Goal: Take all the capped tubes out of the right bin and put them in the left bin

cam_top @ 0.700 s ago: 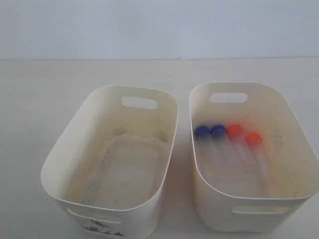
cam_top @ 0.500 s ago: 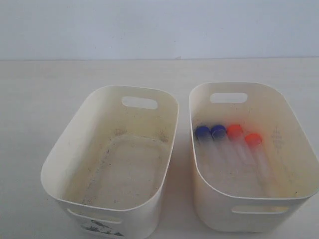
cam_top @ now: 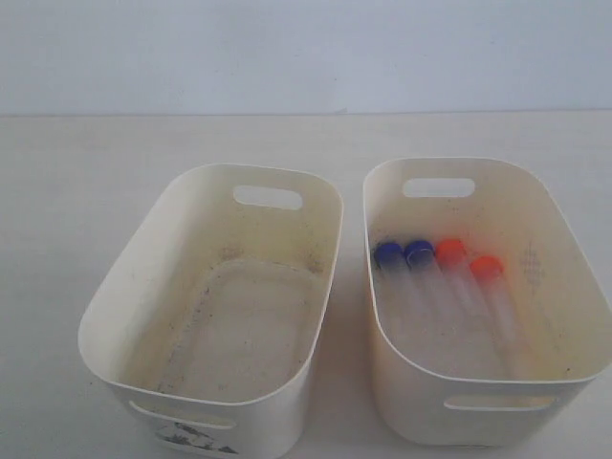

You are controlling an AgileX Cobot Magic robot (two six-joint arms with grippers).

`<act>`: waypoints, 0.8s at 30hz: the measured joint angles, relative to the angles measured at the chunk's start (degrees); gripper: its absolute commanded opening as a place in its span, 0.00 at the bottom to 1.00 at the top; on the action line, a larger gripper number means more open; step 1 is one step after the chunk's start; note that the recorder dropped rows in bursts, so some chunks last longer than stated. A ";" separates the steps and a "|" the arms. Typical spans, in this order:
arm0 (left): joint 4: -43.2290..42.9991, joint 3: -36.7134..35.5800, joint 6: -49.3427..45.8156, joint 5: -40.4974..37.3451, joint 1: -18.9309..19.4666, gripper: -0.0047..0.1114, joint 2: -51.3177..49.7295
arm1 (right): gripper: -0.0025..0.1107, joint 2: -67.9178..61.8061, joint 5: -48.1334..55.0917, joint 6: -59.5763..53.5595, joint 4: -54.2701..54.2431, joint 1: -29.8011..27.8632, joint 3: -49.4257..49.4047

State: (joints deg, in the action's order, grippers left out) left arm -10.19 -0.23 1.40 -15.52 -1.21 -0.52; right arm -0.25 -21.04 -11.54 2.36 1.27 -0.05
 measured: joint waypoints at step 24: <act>0.00 0.00 0.00 0.00 0.00 0.08 0.00 | 0.02 -32.11 64.05 7.61 -1.72 0.00 42.77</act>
State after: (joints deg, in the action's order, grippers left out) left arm -10.19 -0.23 1.40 -15.52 -1.21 -0.52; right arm -32.36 43.01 -3.93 0.64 1.27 42.72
